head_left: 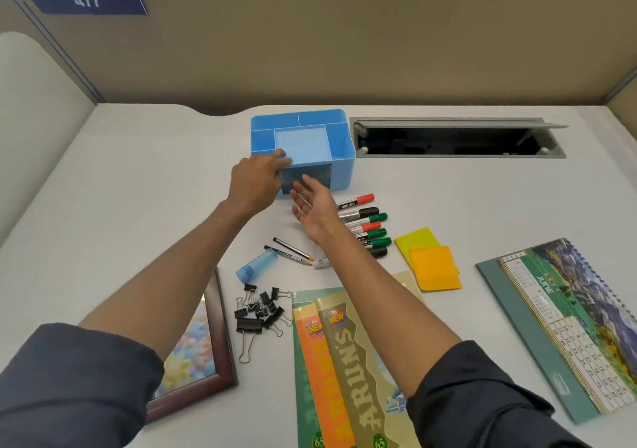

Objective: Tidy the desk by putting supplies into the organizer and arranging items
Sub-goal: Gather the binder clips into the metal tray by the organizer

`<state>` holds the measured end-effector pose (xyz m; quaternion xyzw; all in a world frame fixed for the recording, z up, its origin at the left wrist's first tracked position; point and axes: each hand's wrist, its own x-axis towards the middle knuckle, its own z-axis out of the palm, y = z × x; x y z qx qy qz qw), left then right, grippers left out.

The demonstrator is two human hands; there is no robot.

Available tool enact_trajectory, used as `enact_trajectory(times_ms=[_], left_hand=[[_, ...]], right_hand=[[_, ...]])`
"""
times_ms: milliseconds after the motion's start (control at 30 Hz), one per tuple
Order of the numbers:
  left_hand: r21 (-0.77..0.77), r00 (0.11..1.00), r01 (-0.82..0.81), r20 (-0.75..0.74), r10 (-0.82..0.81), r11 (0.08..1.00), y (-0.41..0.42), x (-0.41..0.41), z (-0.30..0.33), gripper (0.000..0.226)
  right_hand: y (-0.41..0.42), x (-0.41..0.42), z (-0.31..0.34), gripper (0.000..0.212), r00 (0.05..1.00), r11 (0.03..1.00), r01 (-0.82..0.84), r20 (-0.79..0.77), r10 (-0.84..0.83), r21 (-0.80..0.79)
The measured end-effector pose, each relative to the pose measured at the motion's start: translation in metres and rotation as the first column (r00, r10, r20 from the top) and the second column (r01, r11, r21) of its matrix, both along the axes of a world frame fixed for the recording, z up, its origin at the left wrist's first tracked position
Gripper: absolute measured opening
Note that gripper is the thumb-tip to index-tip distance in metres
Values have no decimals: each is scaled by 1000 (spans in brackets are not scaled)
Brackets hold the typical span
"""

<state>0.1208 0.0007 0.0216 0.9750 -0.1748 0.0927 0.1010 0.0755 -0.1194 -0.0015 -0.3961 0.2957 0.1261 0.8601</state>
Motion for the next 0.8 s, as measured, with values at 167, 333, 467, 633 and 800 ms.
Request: enact_trajectory(times_ms=[167,333,467,633,800], left_hand=[[10,1000,3,-31,-3,1000,4,10,5,34],[19,999,13,-41,-13,1000,6,18,7,34],[21,999,10,-40,-9,1000,7,24,9,34],[0,998,21,-55,-21,1000,10,32,10,34],[-4,998,19,-53,-19,1000,13,36,12,34]], right_hand=[[3,-11,-3,44,999,998,29,-41,-31,-62],[-2,-23,-2,28,998,991,42,-32,-47,-129],[-1,-37,-10,42,998,973,65,10,-65,-222],[12,-49,-21,63,999,962,44,14,-42,-268],[22,-46,-21,66,1000,955,12,-9,-16,-298]])
